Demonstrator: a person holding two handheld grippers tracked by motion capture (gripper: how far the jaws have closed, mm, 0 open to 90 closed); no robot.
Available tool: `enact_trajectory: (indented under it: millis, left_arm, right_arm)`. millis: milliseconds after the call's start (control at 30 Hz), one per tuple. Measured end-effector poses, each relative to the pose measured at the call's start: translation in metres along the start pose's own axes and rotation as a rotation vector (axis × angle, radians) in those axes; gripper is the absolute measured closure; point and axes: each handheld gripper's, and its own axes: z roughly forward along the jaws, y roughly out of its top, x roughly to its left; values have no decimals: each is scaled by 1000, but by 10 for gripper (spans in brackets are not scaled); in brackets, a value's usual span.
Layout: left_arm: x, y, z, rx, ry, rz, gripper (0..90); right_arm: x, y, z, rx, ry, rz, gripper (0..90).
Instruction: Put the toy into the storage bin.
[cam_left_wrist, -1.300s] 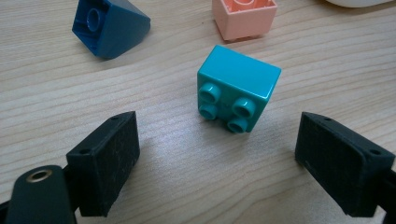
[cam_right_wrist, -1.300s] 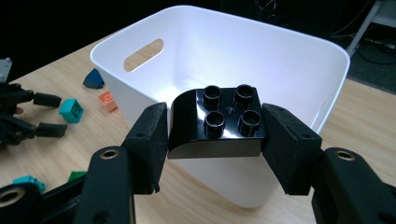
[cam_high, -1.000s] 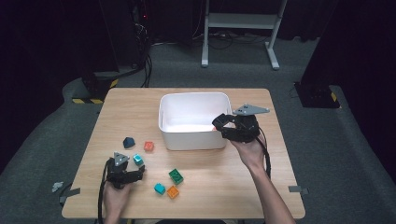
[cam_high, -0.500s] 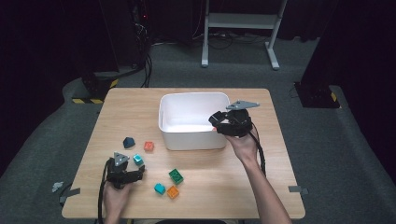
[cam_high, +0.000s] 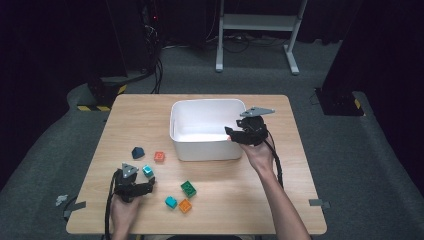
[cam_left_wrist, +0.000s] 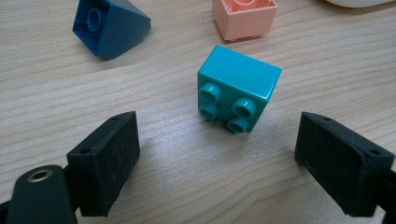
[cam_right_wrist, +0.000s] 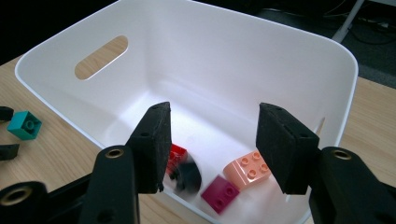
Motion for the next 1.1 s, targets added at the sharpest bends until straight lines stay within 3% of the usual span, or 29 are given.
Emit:
enact_trajectory:
  millis: [467, 733, 1100]
  left_arm:
    - [0, 0, 0, 0, 0, 0, 141]
    - [0, 0, 0, 0, 0, 0, 140]
    - [0, 0, 0, 1, -2, 2, 138]
  right_arm:
    - [-1, -15, -23, -69, 7, 18, 382]
    - [-6, -39, -45, -107, 3, 42, 380]
    - [-5, -83, -59, -113, -23, 66, 373]
